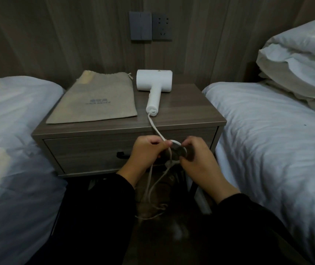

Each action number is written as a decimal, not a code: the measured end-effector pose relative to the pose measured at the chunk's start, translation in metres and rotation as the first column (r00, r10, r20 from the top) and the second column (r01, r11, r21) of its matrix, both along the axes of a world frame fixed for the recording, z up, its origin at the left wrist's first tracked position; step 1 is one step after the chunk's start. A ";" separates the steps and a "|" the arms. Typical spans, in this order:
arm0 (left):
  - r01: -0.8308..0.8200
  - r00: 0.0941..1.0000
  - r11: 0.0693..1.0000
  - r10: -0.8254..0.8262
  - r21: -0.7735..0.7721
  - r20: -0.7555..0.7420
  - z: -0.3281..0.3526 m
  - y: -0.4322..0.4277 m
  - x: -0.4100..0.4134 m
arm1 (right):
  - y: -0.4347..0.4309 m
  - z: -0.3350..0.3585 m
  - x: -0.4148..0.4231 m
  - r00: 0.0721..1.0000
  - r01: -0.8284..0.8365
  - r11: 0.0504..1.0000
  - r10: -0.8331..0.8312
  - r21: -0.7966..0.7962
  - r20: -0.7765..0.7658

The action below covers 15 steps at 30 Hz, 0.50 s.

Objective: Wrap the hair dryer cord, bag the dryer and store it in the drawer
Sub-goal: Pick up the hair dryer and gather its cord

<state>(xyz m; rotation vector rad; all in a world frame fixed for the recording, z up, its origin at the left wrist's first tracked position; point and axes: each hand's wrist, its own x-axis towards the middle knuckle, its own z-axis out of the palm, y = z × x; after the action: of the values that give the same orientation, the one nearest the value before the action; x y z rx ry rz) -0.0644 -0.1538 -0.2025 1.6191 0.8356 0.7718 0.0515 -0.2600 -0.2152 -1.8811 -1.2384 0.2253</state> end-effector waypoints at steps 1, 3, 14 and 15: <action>-0.010 1.000 0.999 0.010 0.036 -0.003 0.000 0.000 -0.001 | 0.002 -0.003 -0.002 0.999 -0.013 1.000 0.014 -0.024 0.040; -0.013 1.000 0.997 0.014 0.076 -0.013 0.000 0.001 -0.001 | 0.006 -0.006 -0.007 0.996 -0.001 0.998 0.006 -0.064 0.092; 0.027 0.995 0.999 -0.029 -0.028 -0.090 0.008 0.015 -0.017 | 0.016 -0.003 -0.011 0.996 0.086 0.995 -0.084 0.057 -0.041; 0.035 0.997 0.999 -0.037 -0.027 -0.073 0.009 0.019 -0.020 | 0.017 -0.002 -0.008 0.985 0.120 0.989 -0.108 0.091 -0.134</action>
<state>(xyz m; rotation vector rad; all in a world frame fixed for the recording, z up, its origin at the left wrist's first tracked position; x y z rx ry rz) -0.0846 -0.1352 -0.1933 1.6440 0.8629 0.6771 0.0437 -0.2429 -0.2176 -1.8162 -1.0334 0.2159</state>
